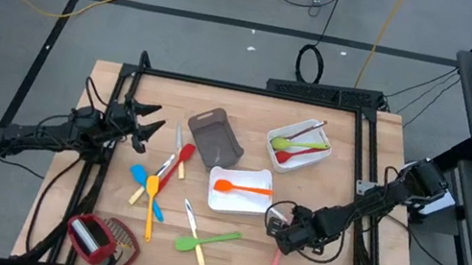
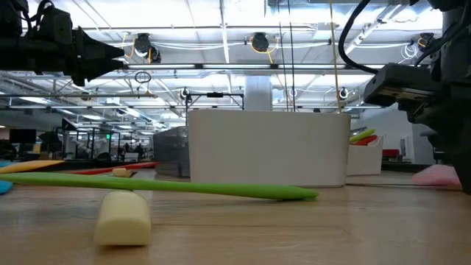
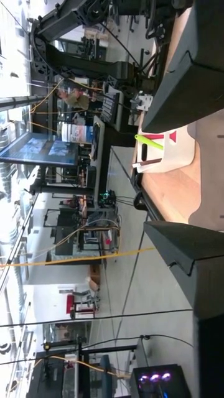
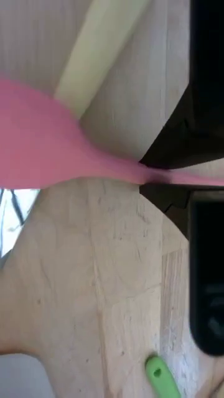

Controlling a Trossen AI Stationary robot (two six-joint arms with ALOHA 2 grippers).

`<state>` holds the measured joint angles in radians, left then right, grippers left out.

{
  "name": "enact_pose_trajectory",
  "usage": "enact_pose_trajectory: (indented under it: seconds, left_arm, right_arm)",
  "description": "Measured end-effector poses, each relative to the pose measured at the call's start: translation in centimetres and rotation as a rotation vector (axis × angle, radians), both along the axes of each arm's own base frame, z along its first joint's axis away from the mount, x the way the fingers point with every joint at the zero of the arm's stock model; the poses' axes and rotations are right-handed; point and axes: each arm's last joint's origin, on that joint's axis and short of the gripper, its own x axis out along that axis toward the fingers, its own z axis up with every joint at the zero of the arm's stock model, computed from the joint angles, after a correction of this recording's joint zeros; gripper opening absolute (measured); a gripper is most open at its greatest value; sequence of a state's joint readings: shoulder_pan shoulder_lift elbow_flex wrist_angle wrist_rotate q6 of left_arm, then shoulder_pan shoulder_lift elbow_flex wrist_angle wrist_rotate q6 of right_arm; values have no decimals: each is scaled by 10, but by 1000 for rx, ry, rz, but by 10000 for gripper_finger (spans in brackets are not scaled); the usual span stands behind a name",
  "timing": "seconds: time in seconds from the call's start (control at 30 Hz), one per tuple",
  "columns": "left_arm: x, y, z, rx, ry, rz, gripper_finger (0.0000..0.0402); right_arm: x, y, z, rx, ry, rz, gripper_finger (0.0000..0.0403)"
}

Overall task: Pick & Place Kitchen Items
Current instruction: Put the pink spatula into bottom white bin

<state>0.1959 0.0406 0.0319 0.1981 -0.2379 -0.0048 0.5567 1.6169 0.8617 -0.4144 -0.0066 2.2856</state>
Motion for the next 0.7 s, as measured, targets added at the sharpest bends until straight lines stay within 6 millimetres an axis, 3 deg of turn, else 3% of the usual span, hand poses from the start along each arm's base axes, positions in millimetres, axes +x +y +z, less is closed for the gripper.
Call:
enact_pose_trajectory:
  seconds: [0.7]
  left_arm:
    - [0, 0, 0, 0, 0, 0, 250]
  right_arm:
    - [-11, -4, 52, 74, -213, 38, 10]
